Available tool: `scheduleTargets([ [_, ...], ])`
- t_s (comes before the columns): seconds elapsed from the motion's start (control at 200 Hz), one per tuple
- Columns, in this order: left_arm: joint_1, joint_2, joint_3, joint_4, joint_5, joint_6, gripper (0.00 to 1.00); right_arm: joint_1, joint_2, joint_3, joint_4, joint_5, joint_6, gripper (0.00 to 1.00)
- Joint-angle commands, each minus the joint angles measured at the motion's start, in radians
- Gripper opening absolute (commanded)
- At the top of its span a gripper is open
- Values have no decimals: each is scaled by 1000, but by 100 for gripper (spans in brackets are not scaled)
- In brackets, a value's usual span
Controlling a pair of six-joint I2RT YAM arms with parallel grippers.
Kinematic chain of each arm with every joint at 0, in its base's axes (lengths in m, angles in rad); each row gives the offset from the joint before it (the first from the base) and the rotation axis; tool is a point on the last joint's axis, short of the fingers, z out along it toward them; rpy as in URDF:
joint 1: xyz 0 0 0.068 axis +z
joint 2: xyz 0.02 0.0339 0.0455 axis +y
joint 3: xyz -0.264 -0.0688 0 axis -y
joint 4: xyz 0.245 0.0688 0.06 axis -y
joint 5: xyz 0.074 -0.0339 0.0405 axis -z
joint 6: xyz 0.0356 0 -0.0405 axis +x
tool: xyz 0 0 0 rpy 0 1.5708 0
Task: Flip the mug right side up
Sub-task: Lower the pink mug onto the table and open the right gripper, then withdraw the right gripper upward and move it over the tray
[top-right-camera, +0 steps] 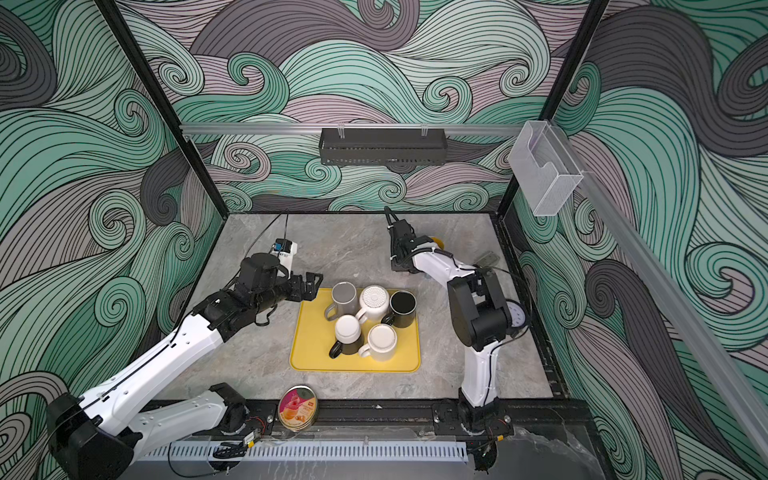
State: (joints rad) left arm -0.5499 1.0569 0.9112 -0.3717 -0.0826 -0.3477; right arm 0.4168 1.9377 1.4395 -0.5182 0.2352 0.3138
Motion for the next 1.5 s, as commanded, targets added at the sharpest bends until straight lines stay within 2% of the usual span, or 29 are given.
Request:
scheduleTargets([
  [0.0,8,6,-1,16,1,13,99,-6,-11,0,78,45,2,0],
  [0.095,8,10,-1,15,3,13,99,-4,-15,-14,82,45,4,0],
  [0.235,8,11,-1,16,4,11,99,-6,-28,-33,88,42,6,18],
  [0.4,8,11,0,16,3,12,98,-6,-44,-48,92,42,13,30],
  [0.756,8,8,-1,14,6,13,99,-4,-112,-86,84,36,25,42],
  [1.101,8,11,10,-5,5,21,99,13,-307,-121,58,-48,9,49],
  [1.321,7,29,15,-16,-42,27,99,36,-406,-182,171,-205,-8,53],
  [1.496,7,74,32,-33,-46,24,98,74,-477,-313,330,-202,-51,60],
])
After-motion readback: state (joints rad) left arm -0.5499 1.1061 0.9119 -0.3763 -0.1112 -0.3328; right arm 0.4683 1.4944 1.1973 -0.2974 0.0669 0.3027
